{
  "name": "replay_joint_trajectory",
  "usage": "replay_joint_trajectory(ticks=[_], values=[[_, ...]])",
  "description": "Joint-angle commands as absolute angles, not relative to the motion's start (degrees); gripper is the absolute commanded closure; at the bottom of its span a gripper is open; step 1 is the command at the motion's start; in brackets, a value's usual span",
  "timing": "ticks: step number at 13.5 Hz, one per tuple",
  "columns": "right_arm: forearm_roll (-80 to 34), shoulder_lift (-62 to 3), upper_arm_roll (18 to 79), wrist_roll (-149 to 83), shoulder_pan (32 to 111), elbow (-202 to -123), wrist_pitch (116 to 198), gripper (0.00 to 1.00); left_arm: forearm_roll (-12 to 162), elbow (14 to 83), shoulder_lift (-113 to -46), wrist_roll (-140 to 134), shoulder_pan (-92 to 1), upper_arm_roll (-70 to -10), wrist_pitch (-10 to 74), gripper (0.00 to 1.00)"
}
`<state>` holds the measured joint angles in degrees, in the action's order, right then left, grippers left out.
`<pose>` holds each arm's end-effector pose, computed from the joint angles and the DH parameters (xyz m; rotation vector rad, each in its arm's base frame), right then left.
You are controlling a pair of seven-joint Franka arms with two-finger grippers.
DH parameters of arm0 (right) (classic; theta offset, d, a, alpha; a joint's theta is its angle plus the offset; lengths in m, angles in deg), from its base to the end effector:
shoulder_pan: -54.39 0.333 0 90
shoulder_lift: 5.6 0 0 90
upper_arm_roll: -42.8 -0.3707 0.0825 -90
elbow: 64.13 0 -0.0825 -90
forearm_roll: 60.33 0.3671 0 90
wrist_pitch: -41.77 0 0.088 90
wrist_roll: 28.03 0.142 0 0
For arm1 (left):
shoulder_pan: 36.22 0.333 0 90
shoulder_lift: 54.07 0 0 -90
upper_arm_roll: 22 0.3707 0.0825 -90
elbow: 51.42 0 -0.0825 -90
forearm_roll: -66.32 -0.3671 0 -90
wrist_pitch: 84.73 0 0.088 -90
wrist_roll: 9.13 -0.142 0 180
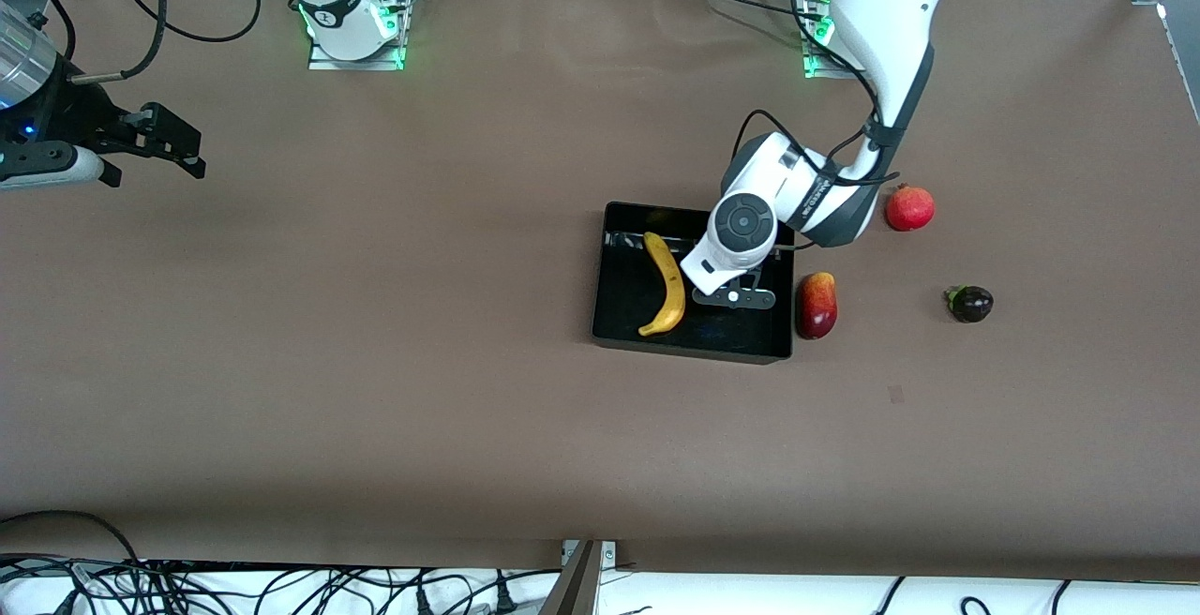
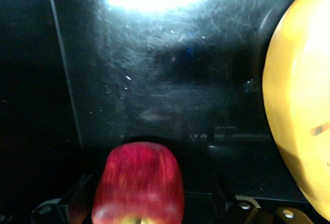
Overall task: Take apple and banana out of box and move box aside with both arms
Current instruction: 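Lower the left gripper into the box and grasp the red apple, then lift the red apple out of the box with the left gripper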
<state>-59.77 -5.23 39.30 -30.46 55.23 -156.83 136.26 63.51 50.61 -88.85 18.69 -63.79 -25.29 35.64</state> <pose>0.5419 0.0426 0.6331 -3.1256 -0.1840 -0.0588 0.5484 -0.3200 0.2186 -2.9730 0.1166 0.3695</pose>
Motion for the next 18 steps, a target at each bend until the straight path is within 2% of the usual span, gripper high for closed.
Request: replay_joint_trajectory(ticks=[1,4,5,6,7,8,12,16,18], values=[[-59.80,-4.90,38.93,-30.32,55.09,-156.33,135.64,0.00,59.66,51.58,-88.70,19.70,-64.26,-24.73,36.38,0.00],[-59.71,-4.90,38.93,-30.32,55.00,-156.33,135.55,0.00,59.11,51.94,-88.70,19.87,-64.26,-24.73,36.38,0.00],[-59.80,-4.90,38.93,-30.32,55.00,-156.42,135.55,0.00,59.11,51.94,-88.70,19.87,-64.17,-24.81,36.38,0.23],[-59.80,-4.90,38.93,-30.32,55.00,-156.42,135.46,0.00,59.11,51.68,-88.53,19.87,-64.17,-24.73,36.29,0.55],[-59.71,-4.90,38.93,-30.32,55.00,-156.33,135.46,0.00,59.11,51.41,-88.35,19.87,-64.00,-24.81,36.29,0.74],[-59.71,-4.90,38.93,-30.32,55.00,-156.42,135.46,0.00,59.11,50.98,-88.00,19.87,-64.00,-24.82,36.21,0.82],[-59.80,-4.90,39.02,-30.32,55.00,-156.42,135.46,0.00,59.38,47.73,-83.44,19.26,-63.38,-24.73,33.14,0.85],[-59.80,-4.90,39.02,-30.32,55.00,-156.42,135.46,0.00,59.38,37.28,-81.93,13.84,-59.00,-24.38,17.35,0.85],[-59.80,-4.90,39.02,-30.32,55.00,-156.42,135.46,0.00,59.38,37.43,-80.89,5.68,-53.57,-24.29,14.94,0.85]])
